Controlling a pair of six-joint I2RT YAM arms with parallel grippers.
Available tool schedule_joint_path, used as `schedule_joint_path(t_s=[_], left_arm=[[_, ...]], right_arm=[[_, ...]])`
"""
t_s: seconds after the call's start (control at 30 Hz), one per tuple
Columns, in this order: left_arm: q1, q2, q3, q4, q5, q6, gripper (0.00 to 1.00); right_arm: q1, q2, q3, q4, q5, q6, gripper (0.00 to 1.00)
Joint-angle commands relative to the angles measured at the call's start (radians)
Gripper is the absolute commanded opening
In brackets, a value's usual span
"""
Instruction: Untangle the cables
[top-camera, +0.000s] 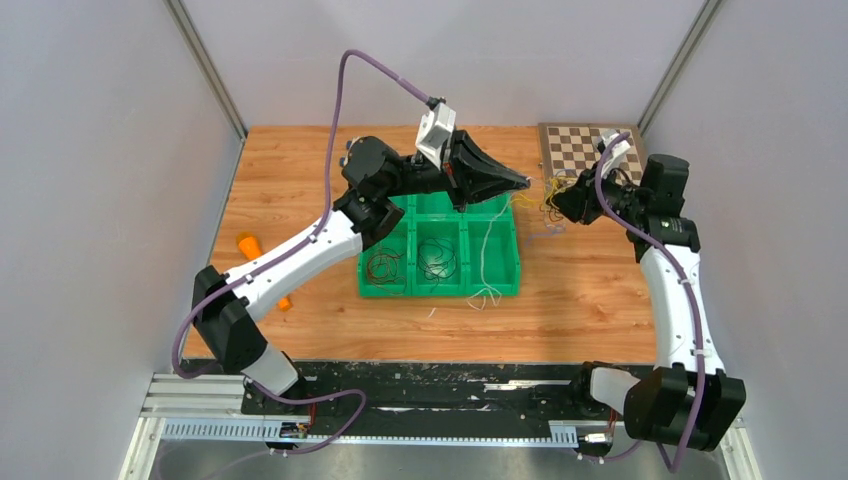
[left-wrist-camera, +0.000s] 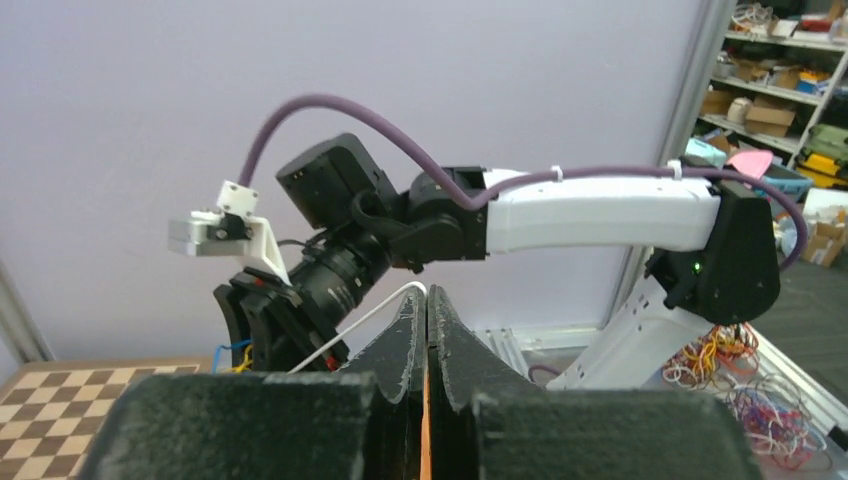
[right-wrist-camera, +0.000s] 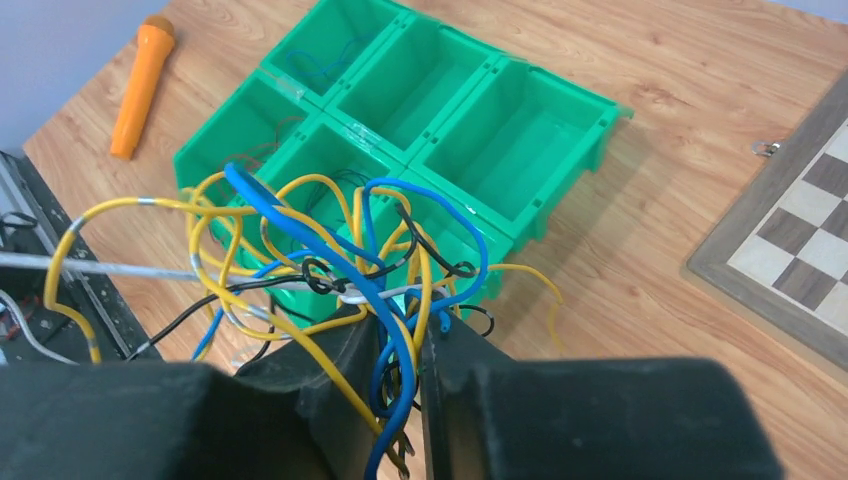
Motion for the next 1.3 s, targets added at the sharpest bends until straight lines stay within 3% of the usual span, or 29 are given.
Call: schedule_joint_path(t_s=[0.0, 0.13, 0.27, 0.47, 0.7, 0.77, 0.83, 0.87, 0.9, 0.97, 1.1, 1.2, 1.27], left_arm=[[0.004, -0.04, 0.189, 0.168, -0.002, -0.124, 0.0], [0.02, -0.03, 0.269, 0.154, -0.016, -0.163, 0.0], [0.033, -0.033, 0.33, 0.122, -0.021, -0.158, 0.0], [0.065, -0.044, 0.383, 0.061, -0.036, -0.145, 0.0], [0.096, -0.071, 0.407, -0.036, -0.014, -0.066, 0.0], [0.097, -0.08, 0.402, -0.201, -0.009, 0.025, 0.0], [0.1, -0.093, 0.347, -0.411, -0.009, 0.101, 0.13], [0.103, -0.105, 0.31, -0.428, -0.006, 0.126, 0.28], [0.109, -0.134, 0.209, -0.42, -0.007, 0.132, 0.35], [0.113, -0.185, 0.056, -0.401, -0.033, 0.145, 0.64], [0.114, -0.232, -0.076, -0.48, -0.068, 0.237, 0.97], [0.123, -0.229, -0.088, -0.547, -0.101, 0.284, 1.0], [0.139, -0.228, -0.099, -0.56, -0.112, 0.286, 1.0]], right_arm=[[-0.026, 0.056, -0.086, 0.035, 0.156, -0.113, 0.22], [-0.027, 0.079, -0.158, 0.039, 0.207, -0.179, 0.23], [-0.04, 0.1, -0.228, 0.046, 0.243, -0.247, 0.36], [-0.093, 0.128, -0.284, 0.055, 0.233, -0.315, 0.43], [-0.147, 0.184, -0.312, 0.052, 0.273, -0.403, 0.26], [-0.153, 0.177, -0.294, 0.024, 0.242, -0.418, 0.32], [-0.153, 0.155, -0.27, -0.04, 0.174, -0.451, 0.46], [-0.149, 0.146, -0.266, -0.05, 0.142, -0.458, 0.56], [-0.142, 0.141, -0.264, -0.051, 0.121, -0.46, 0.63], [-0.113, 0.157, -0.251, -0.052, 0.119, -0.461, 0.72], [-0.059, 0.265, -0.209, -0.05, 0.187, -0.471, 0.79], [-0.043, 0.38, -0.159, -0.019, 0.255, -0.458, 0.79], [-0.043, 0.462, -0.111, -0.011, 0.281, -0.444, 0.74]])
